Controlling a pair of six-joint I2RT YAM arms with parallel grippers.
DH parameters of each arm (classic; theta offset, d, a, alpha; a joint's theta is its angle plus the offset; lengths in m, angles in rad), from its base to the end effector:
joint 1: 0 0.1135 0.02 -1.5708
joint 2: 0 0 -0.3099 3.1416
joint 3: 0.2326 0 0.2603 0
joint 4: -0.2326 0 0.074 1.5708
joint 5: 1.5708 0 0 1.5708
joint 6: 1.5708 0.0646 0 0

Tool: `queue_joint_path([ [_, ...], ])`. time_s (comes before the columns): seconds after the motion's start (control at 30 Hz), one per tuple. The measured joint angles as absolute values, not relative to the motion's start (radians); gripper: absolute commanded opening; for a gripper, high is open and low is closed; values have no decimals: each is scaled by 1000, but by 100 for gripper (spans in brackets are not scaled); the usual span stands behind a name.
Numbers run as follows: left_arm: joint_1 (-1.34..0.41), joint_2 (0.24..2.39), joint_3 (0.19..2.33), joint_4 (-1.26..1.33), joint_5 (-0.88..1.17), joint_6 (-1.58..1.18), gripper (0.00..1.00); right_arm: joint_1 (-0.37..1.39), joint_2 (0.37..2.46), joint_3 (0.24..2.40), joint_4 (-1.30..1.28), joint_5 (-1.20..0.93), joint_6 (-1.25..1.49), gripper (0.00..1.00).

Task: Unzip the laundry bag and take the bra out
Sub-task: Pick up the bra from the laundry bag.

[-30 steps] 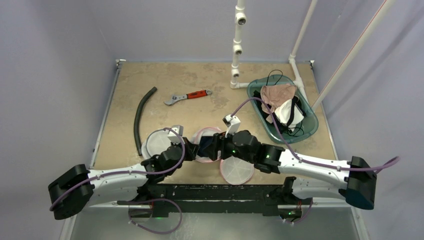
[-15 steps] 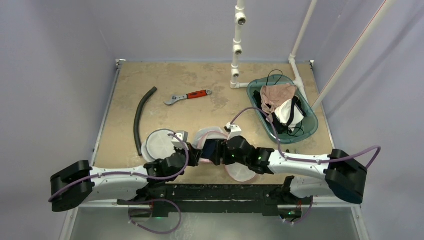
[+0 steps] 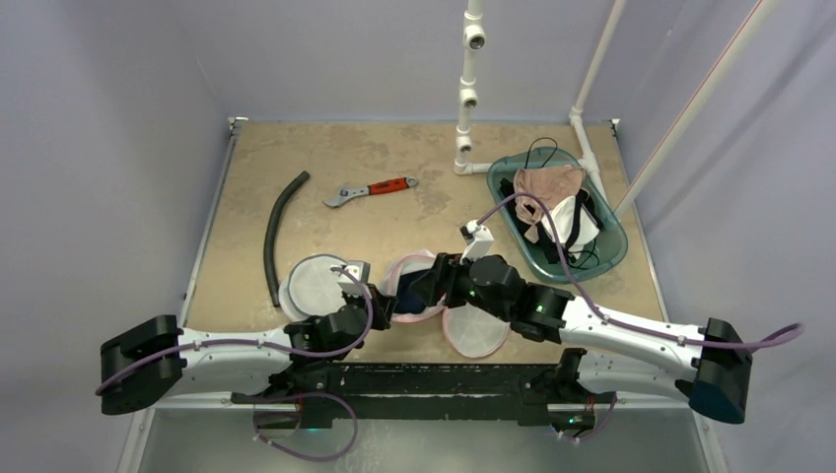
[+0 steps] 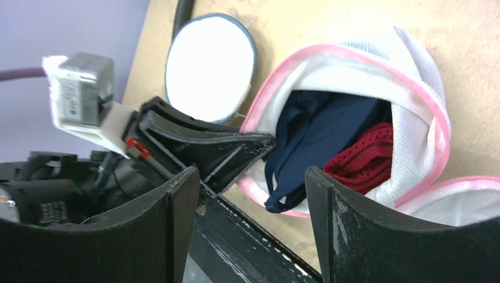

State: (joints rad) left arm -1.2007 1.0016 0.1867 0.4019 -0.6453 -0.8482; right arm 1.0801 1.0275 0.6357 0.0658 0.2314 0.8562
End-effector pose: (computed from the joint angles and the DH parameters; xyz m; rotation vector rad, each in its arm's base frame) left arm 0.1033 -0.1588 0.1810 -0.0765 1.9668 -0.7398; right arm 0.1292 0.2104 0.2937 -0.0587 2.0426 1.0696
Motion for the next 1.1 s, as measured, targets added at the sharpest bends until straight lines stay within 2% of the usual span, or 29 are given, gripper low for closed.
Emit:
queue_joint_path([
  [0.3, -1213, 1021, 187, 403, -662, -846, 0, 1079, 1050, 674, 58, 215, 867, 69],
  [0.77, -1227, 1030, 187, 403, -676, -846, 0, 1078, 1141, 611, 94, 139, 936, 69],
  [1.1, -1253, 1030, 187, 406, -687, -846, 0, 1045, 1187, 599, 131, 139, 977, 53],
])
